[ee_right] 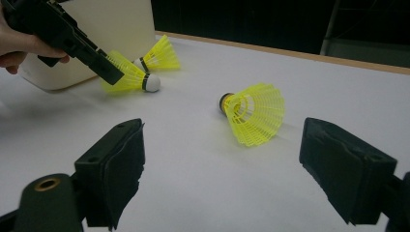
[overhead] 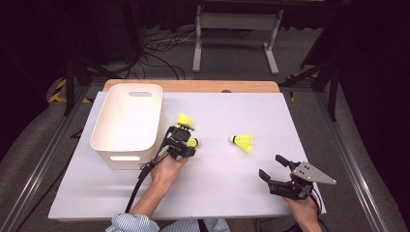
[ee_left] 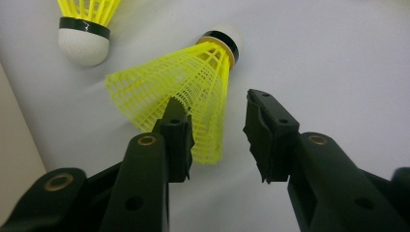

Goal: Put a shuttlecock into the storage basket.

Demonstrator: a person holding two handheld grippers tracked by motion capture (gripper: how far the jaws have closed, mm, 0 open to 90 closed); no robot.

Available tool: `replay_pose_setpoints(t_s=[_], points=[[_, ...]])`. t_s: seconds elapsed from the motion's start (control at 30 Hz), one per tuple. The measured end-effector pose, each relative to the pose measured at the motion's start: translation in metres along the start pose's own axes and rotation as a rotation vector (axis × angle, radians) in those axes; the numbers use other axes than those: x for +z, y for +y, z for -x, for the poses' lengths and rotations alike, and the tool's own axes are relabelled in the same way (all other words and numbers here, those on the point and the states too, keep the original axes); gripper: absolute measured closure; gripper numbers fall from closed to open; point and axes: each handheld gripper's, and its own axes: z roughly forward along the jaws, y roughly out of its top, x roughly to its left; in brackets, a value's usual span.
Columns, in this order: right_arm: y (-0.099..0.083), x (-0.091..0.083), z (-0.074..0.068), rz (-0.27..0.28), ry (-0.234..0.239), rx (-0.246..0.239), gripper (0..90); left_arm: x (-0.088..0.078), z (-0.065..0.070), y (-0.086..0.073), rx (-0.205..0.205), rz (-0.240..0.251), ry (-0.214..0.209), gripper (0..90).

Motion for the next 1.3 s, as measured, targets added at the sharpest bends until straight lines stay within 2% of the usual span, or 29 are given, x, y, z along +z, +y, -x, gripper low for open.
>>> replay_pose_setpoints(t_s=[0.33, 0.47, 0.57, 0.73, 1.17, 1.3], points=[[0.0000, -0.0001, 0.0001, -0.001, 0.000, 0.000, 17.0, 0.0042, -0.0025, 0.0011, 0.013, -0.013, -0.027, 73.7], [0.0000, 0.0001, 0.0002, -0.001, -0.001, -0.002, 17.0, 0.0047, -0.0028, 0.0011, 0.017, -0.002, -0.030, 78.2], [0.0000, 0.0000, 0.0001, -0.001, -0.001, -0.001, 17.0, 0.0062, -0.0037, 0.0015, 0.034, -0.017, -0.039, 81.1], [0.0000, 0.0001, 0.0000, -0.001, 0.000, -0.001, 17.0, 0.0083, -0.0031, 0.0016, 0.038, -0.019, -0.052, 85.3], [-0.0001, 0.0004, 0.0003, -0.001, -0.002, -0.002, 17.0, 0.0076, -0.0012, 0.0020, 0.082, -0.008, -0.060, 88.6], [-0.0001, 0.0004, 0.0002, -0.002, -0.002, -0.002, 17.0, 0.0058, -0.0010, 0.0024, 0.083, 0.001, -0.066, 88.9]])
